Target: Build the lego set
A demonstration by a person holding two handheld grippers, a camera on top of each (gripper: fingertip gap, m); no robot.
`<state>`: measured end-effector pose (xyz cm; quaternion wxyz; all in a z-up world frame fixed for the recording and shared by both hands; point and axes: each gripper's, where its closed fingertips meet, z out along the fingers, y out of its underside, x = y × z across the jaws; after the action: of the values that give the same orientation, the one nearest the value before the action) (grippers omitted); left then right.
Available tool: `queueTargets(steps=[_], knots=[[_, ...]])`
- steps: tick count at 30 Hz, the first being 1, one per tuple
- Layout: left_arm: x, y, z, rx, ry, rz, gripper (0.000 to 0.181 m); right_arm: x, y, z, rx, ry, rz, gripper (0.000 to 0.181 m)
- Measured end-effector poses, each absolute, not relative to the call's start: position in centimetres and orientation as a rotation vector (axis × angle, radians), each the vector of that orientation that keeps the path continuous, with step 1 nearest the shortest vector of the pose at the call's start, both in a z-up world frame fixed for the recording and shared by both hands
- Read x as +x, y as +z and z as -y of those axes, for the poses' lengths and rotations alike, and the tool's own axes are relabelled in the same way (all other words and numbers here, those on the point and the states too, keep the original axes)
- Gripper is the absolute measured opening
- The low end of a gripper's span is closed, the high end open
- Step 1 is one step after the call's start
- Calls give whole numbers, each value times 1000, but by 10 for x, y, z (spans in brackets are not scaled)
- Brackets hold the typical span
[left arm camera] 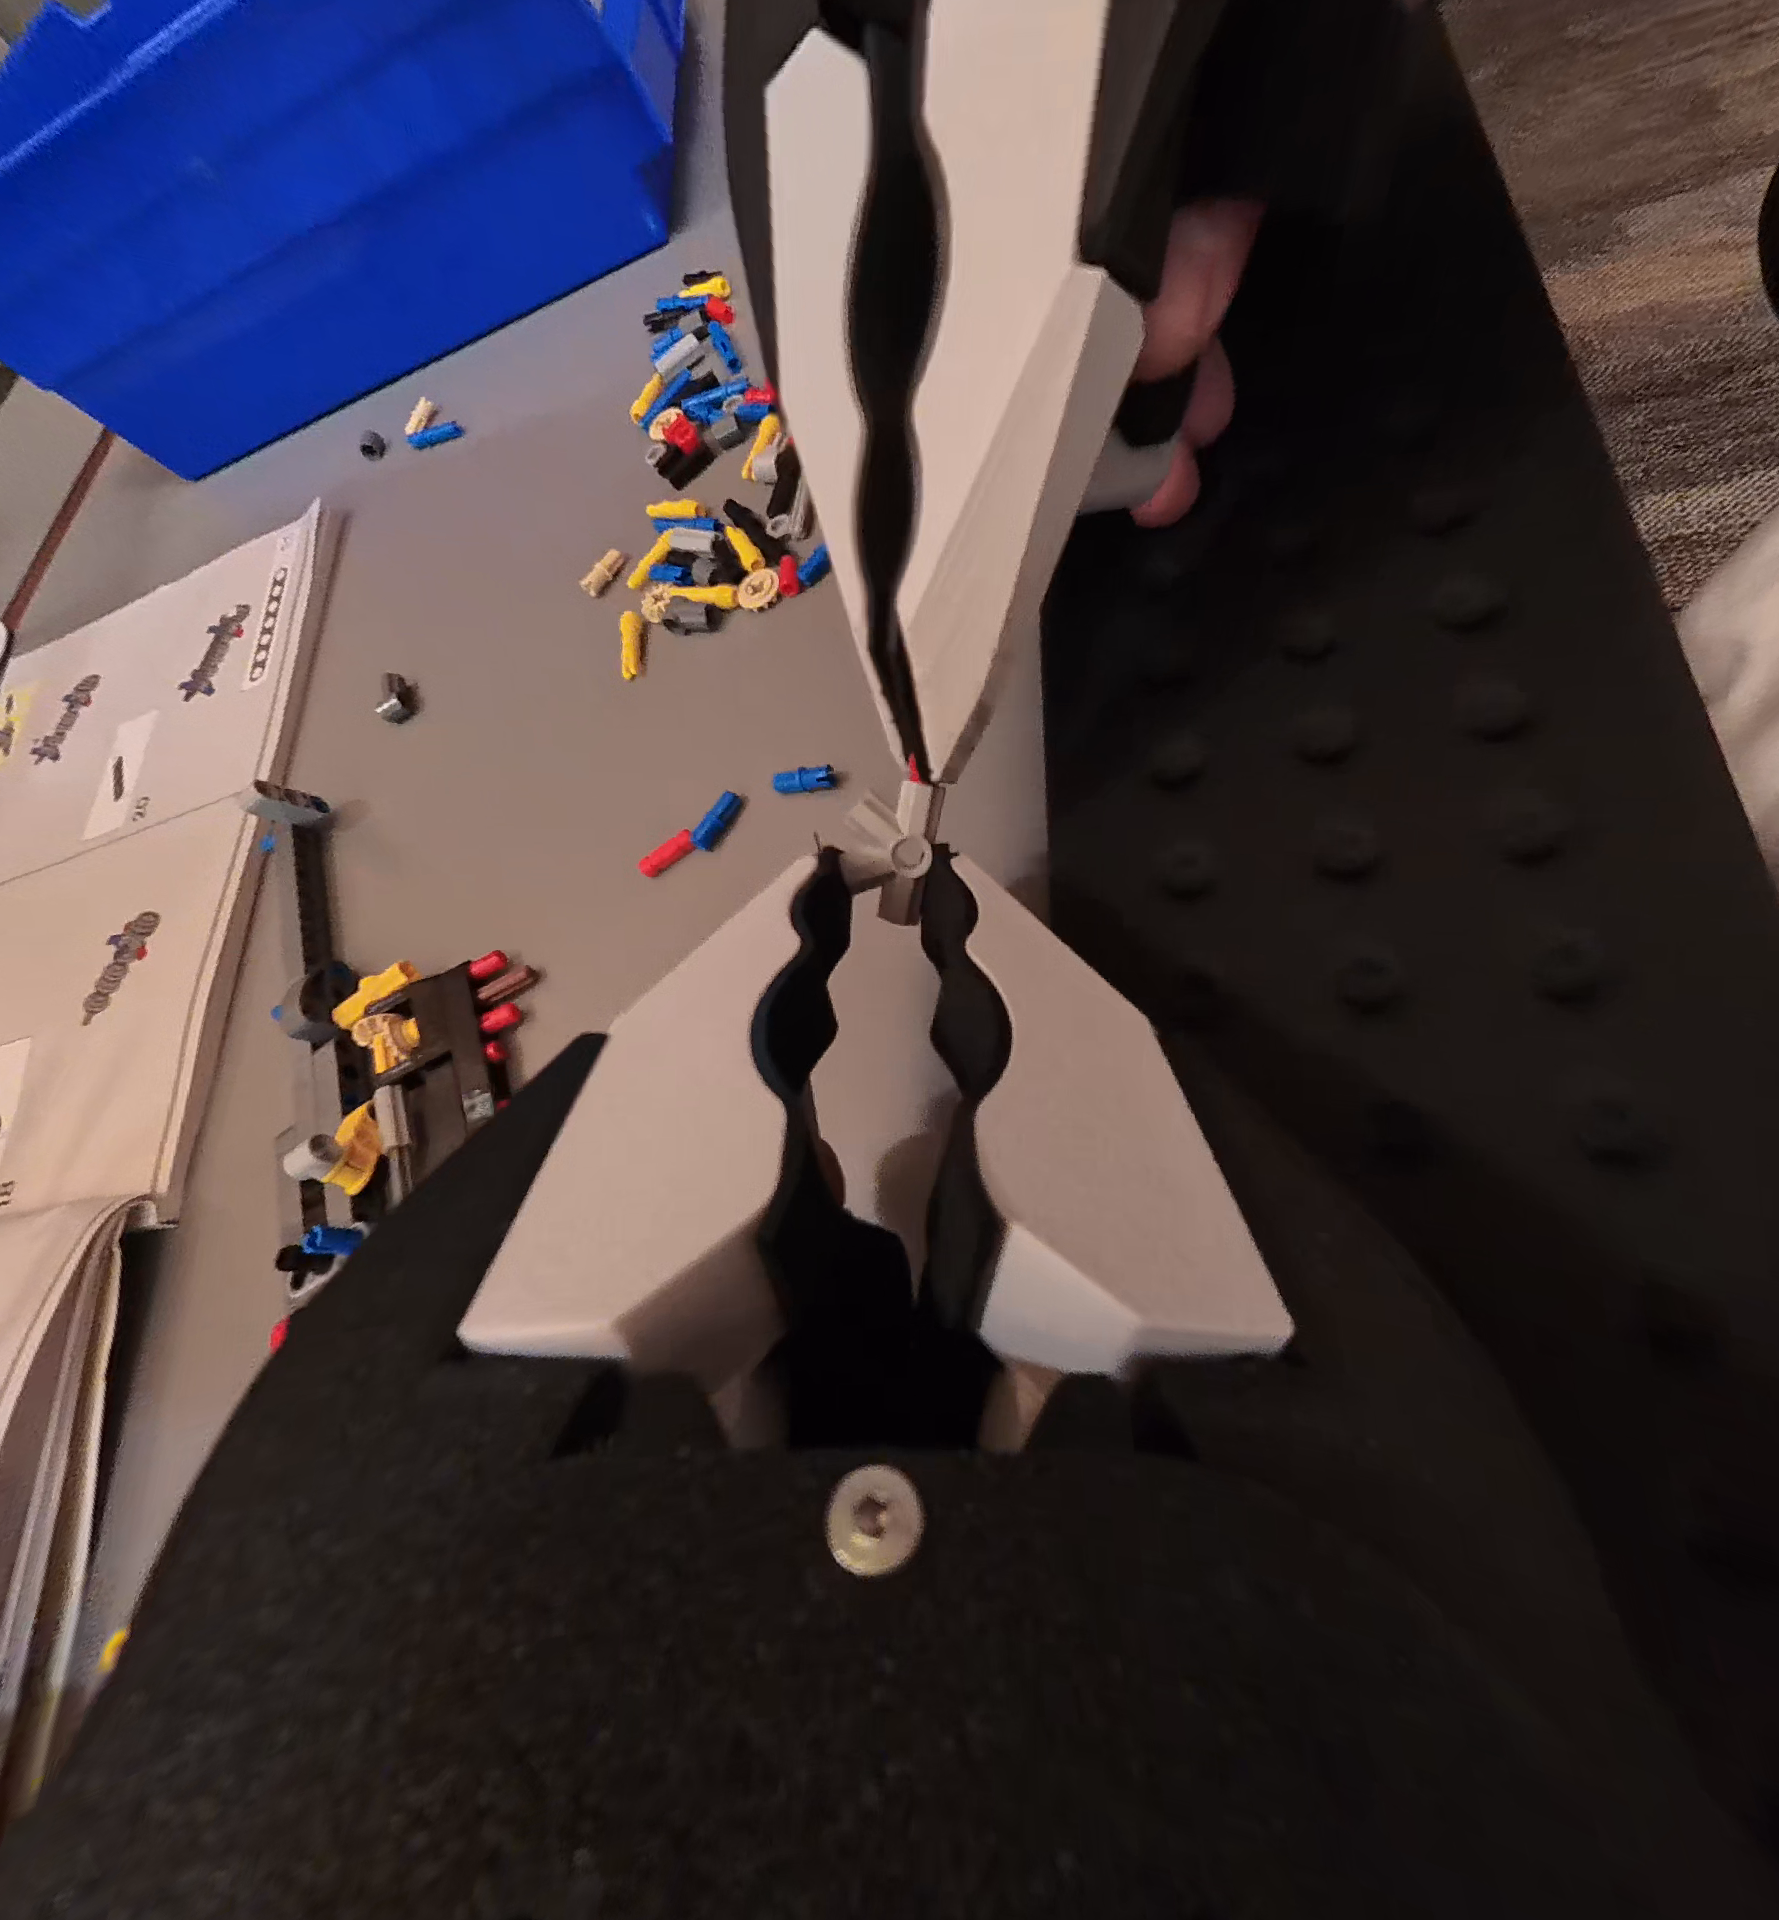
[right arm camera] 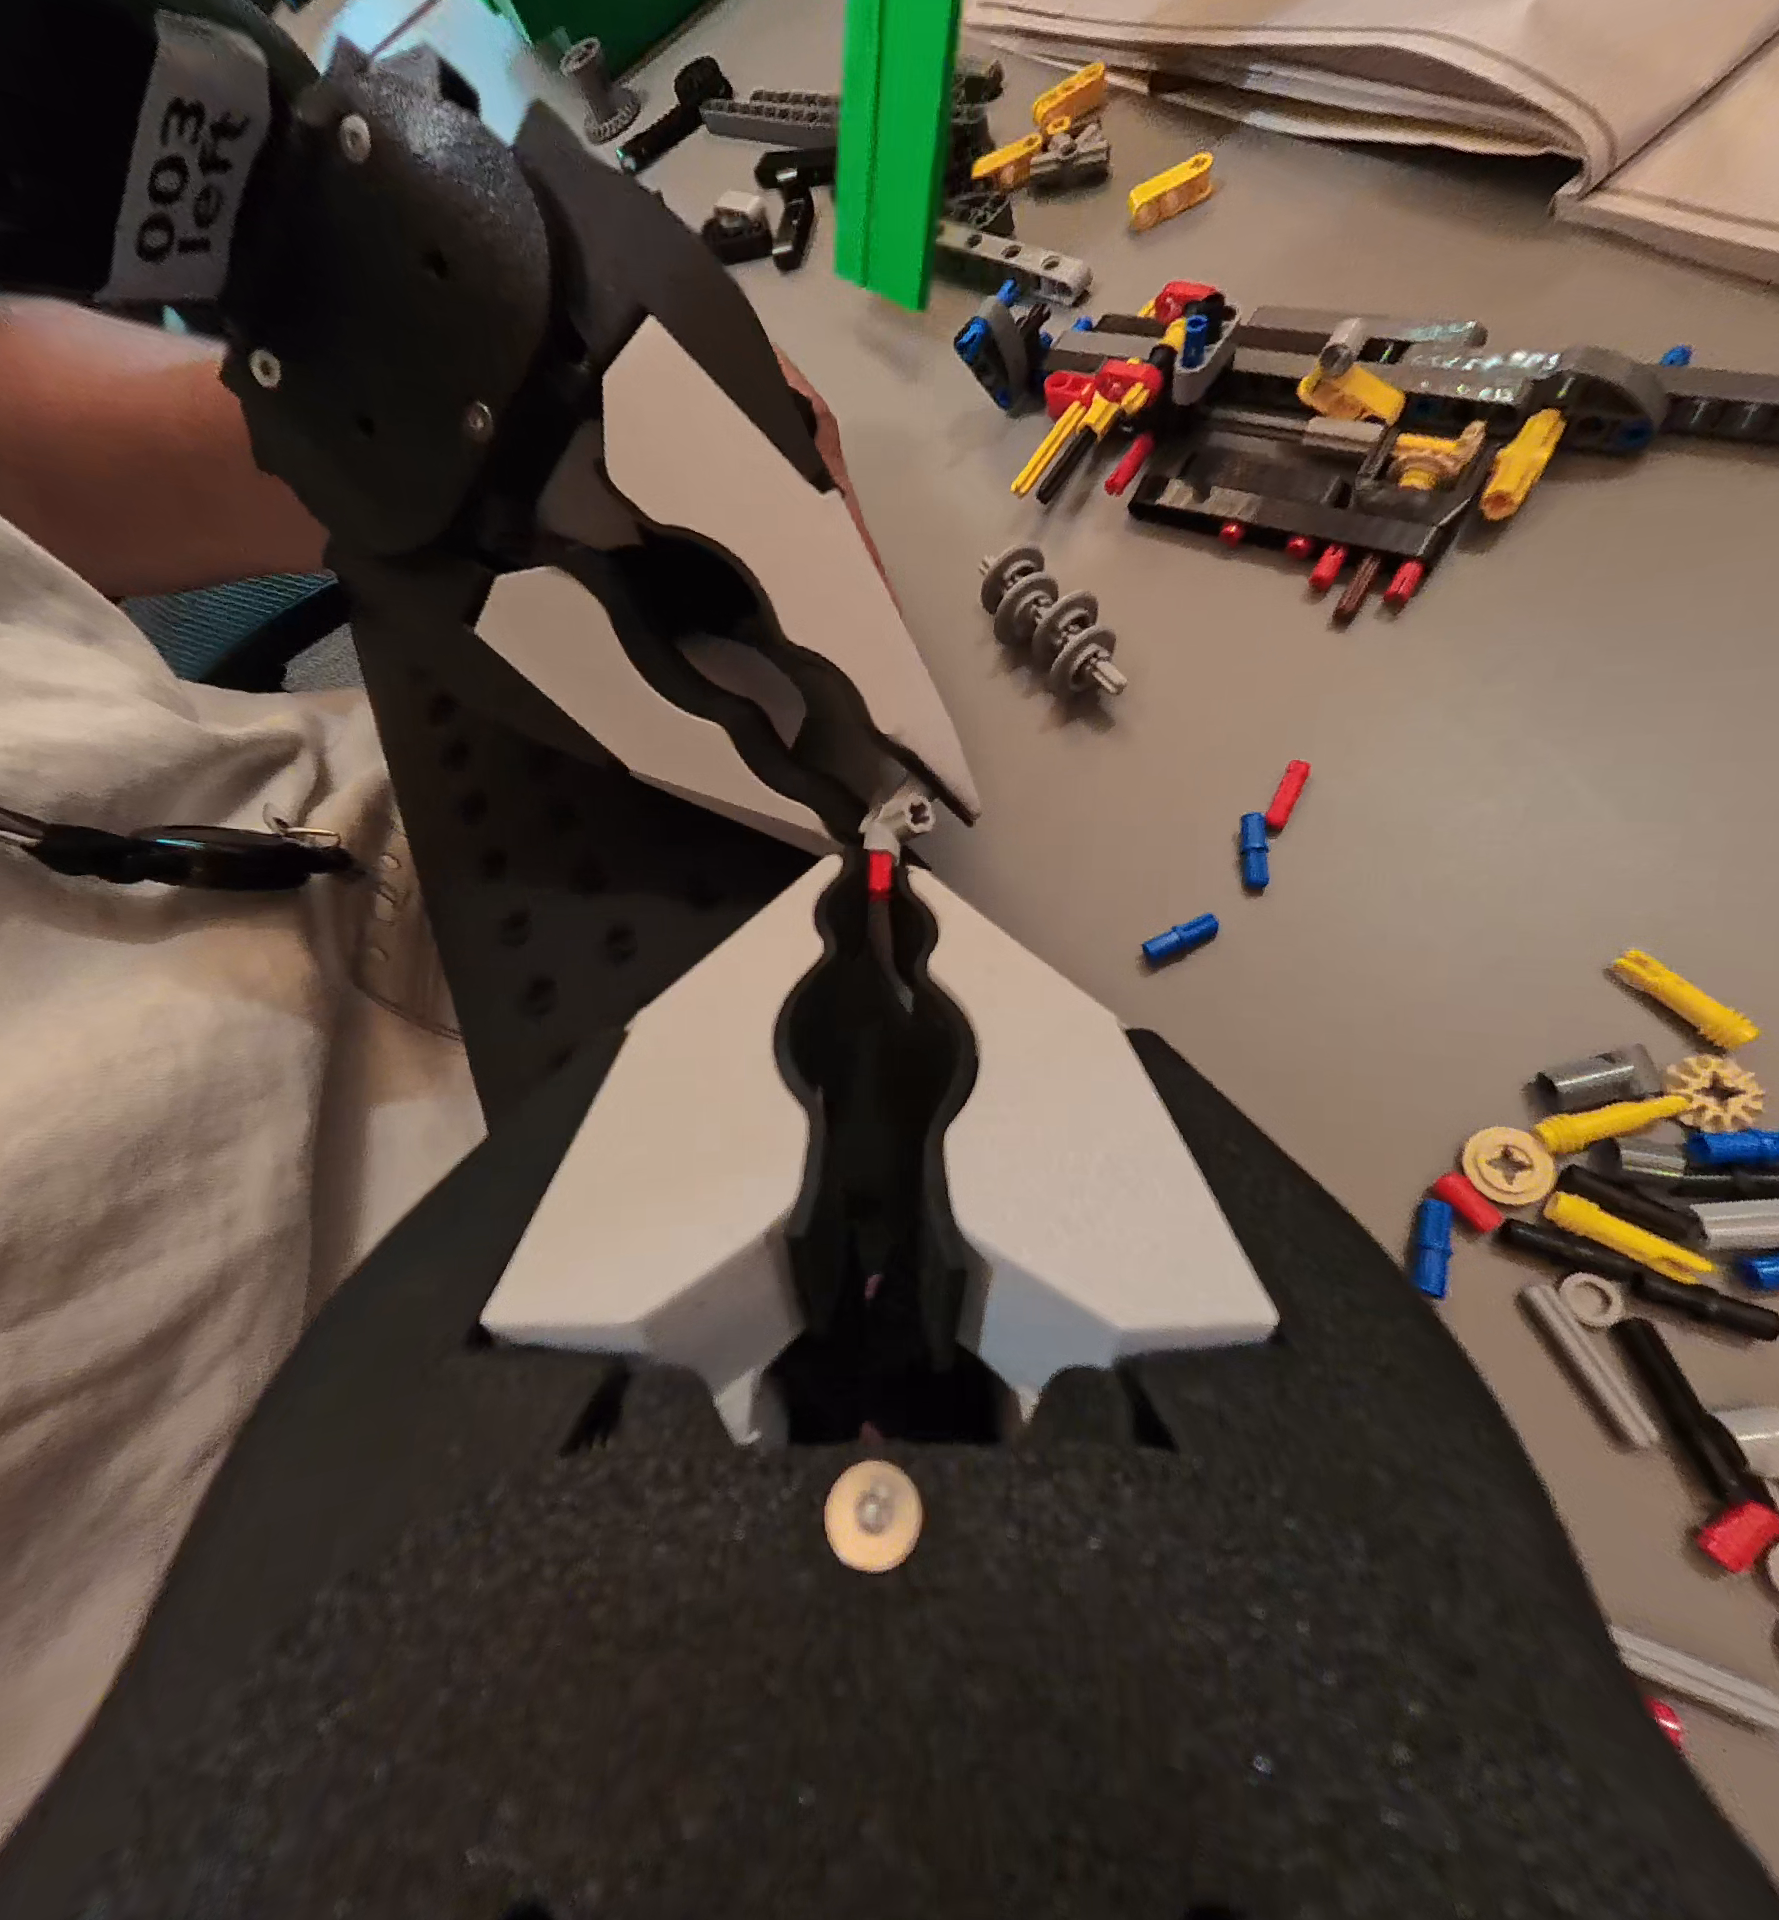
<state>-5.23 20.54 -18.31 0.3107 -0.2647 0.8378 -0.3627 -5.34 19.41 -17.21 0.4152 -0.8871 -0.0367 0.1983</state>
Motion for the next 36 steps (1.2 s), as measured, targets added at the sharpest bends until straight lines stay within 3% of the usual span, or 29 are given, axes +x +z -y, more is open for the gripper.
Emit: queueTargets(steps=[36], knots=[[-47, -180, -213, -788, -958, -2165, 13, -48, -165, -203, -2138, 438, -63, 3]])
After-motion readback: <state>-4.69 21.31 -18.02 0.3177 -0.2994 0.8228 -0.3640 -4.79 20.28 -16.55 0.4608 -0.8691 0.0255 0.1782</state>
